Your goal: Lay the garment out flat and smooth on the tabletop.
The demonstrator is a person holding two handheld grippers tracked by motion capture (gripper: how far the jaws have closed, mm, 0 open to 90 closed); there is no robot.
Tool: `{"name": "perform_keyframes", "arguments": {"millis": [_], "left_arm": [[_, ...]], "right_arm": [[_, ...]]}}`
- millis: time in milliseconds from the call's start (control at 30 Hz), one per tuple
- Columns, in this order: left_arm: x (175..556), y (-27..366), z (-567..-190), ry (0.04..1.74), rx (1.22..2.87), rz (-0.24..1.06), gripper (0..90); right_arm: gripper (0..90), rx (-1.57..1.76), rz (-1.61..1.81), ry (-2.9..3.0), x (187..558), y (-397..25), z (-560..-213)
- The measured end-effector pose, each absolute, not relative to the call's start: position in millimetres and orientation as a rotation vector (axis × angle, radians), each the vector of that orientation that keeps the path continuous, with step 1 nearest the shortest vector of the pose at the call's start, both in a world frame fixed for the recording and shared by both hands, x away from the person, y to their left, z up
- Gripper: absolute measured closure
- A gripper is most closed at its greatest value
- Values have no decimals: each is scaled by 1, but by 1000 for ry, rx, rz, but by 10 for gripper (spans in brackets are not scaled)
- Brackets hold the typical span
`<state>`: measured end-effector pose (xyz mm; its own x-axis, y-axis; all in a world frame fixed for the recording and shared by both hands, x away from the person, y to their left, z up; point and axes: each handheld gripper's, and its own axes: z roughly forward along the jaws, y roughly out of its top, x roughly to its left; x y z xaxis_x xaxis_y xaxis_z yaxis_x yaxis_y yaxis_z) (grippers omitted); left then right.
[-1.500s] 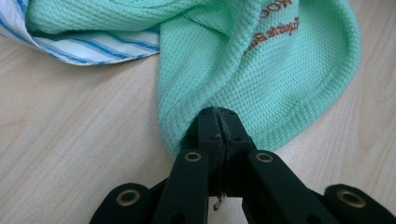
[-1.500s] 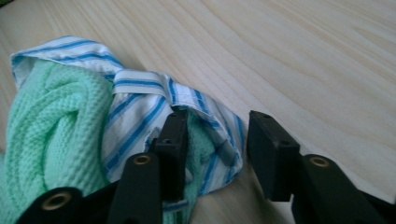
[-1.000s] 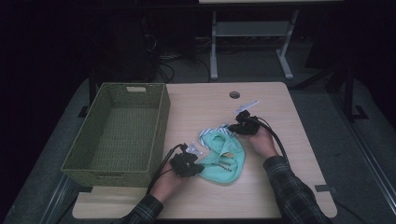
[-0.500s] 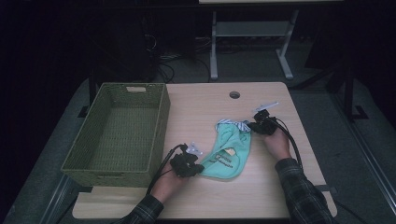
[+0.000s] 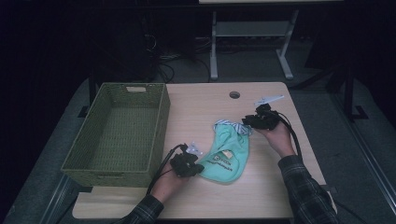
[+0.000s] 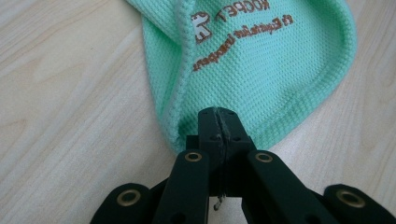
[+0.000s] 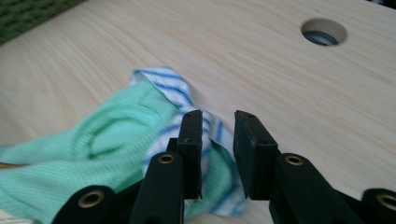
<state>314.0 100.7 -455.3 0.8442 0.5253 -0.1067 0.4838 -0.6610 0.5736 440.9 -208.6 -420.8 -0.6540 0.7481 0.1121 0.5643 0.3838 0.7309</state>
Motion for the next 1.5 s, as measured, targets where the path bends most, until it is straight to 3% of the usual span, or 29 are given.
{"name": "perform_keyframes", "arguments": {"millis": [467, 1133, 1333, 1500], "left_arm": [[314, 100, -456, 742, 2400, 83, 889], [313, 100, -456, 741, 2400, 88, 889], [313, 99, -456, 739, 2402, 93, 889], [313, 99, -456, 737, 2403, 94, 889]], "right_arm": [[757, 1029, 1130, 2544, 448, -154, -411], [728, 1026, 934, 2670, 459, -107, -456], [887, 1017, 922, 2647, 457, -103, -459], [900, 1012, 904, 2616, 456, -102, -458]]}}
